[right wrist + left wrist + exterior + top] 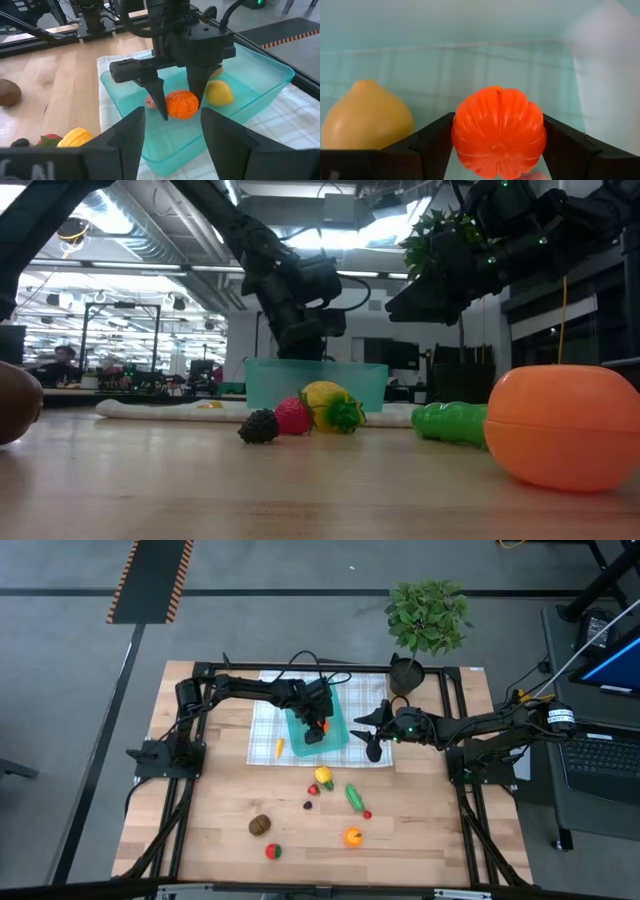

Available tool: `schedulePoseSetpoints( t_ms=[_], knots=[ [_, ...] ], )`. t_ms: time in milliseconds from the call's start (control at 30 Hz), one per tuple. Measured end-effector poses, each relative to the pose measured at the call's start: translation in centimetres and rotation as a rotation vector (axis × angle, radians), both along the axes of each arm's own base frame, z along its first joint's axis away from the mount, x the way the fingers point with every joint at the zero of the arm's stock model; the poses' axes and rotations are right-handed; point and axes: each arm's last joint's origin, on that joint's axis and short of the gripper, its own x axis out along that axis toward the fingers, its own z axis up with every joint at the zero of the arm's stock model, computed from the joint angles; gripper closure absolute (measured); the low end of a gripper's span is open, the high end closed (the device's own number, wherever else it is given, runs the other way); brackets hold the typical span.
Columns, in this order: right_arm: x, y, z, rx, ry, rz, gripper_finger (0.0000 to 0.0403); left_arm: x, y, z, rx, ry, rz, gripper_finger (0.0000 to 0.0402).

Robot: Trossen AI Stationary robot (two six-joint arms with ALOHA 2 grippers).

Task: Pick and placing Produce into tupperware
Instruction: Put the orange tangerine into the blue bin

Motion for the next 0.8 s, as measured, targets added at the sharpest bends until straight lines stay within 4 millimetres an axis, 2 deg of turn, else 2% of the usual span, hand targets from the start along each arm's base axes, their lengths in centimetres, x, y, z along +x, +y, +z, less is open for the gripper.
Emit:
schedulePoseSetpoints(
  t_ms=[200, 400, 800],
  knots=[
    [0.0, 0.0, 0.0, 0.0, 0.0, 0.0, 0.0208, 0.0, 0.02, 0.0, 0.006, 0.002, 0.002, 0.0142],
    [0.0, 0.0, 0.0, 0.0, 0.0, 0.0, 0.0208, -0.09, 0.28, -0.04, 0.084, 0.034, 0.052, 0.0138],
    [0.0, 0.0, 0.0, 0.0, 0.0, 0.0, 0.0208, -0.04, 0.03, 0.09, 0.074, 0.028, 0.035, 0.0136]
  ],
)
